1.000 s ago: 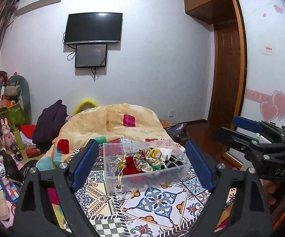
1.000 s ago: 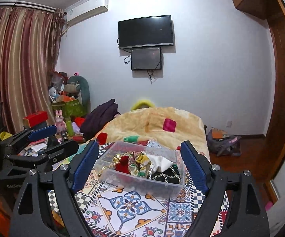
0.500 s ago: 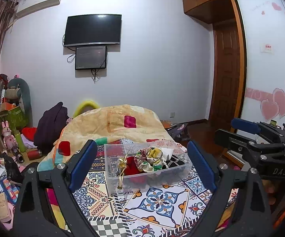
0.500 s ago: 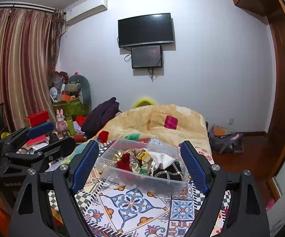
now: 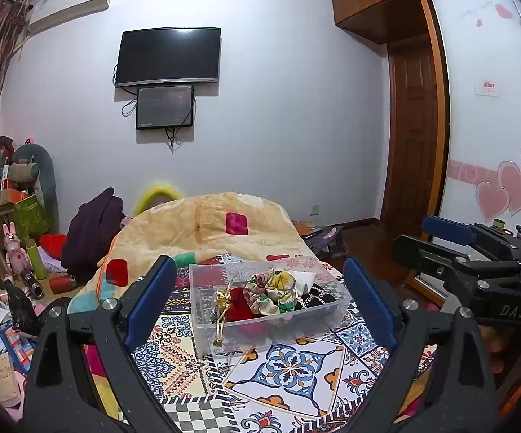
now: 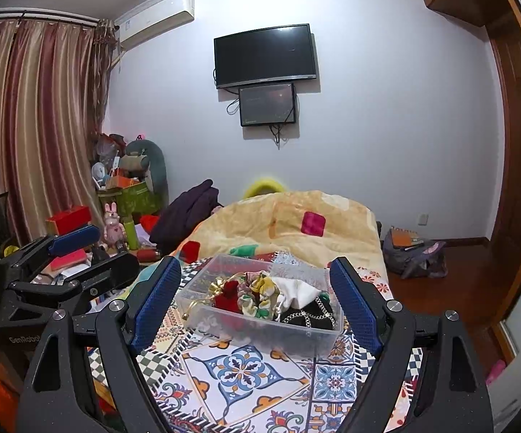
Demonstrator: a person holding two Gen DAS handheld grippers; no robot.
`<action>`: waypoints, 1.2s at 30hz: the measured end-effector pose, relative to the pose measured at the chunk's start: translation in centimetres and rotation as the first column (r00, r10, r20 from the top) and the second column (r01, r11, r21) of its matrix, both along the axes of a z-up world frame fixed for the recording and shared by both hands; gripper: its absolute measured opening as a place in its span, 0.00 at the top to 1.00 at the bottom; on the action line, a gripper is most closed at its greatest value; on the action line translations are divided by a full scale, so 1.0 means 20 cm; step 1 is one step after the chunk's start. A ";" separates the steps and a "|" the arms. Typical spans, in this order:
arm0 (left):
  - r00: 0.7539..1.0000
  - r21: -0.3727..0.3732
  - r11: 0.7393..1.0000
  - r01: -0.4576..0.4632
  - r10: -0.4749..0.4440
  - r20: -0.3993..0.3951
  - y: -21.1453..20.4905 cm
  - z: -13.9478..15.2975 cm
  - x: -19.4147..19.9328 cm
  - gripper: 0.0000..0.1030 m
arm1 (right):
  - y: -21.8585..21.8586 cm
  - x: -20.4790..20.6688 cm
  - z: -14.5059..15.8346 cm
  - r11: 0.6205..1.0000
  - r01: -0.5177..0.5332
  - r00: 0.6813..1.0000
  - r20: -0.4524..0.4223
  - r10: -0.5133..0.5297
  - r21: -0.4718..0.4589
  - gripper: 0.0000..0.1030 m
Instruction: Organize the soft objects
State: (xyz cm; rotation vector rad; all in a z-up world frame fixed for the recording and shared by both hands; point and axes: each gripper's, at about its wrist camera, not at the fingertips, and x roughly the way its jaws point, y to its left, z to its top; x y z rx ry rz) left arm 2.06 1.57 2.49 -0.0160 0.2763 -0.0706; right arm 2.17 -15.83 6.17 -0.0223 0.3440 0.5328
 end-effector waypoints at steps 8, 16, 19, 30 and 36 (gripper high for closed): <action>1.000 -0.001 1.000 0.004 -0.004 0.001 0.00 0.01 0.00 0.07 | 0.00 0.00 0.01 1.000 -0.001 1.000 -0.005 0.001 0.011 0.20; 1.000 0.008 1.000 0.007 -0.007 0.009 -0.01 0.01 -0.01 0.04 | 0.00 -0.01 0.01 1.000 -0.002 1.000 -0.006 0.002 0.016 0.20; 1.000 0.007 1.000 0.006 -0.007 0.009 -0.01 0.01 -0.01 0.03 | 0.00 0.00 0.01 1.000 -0.005 1.000 -0.007 0.005 0.017 0.20; 1.000 -0.011 1.000 -0.002 0.002 0.003 0.01 0.01 -0.01 0.01 | -0.01 0.00 0.01 1.000 0.005 1.000 -0.010 -0.004 0.025 0.08; 1.000 -0.011 1.000 -0.004 0.004 -0.004 0.01 0.01 0.01 0.01 | -0.01 -0.01 0.01 0.999 0.022 1.000 0.005 -0.022 0.024 0.01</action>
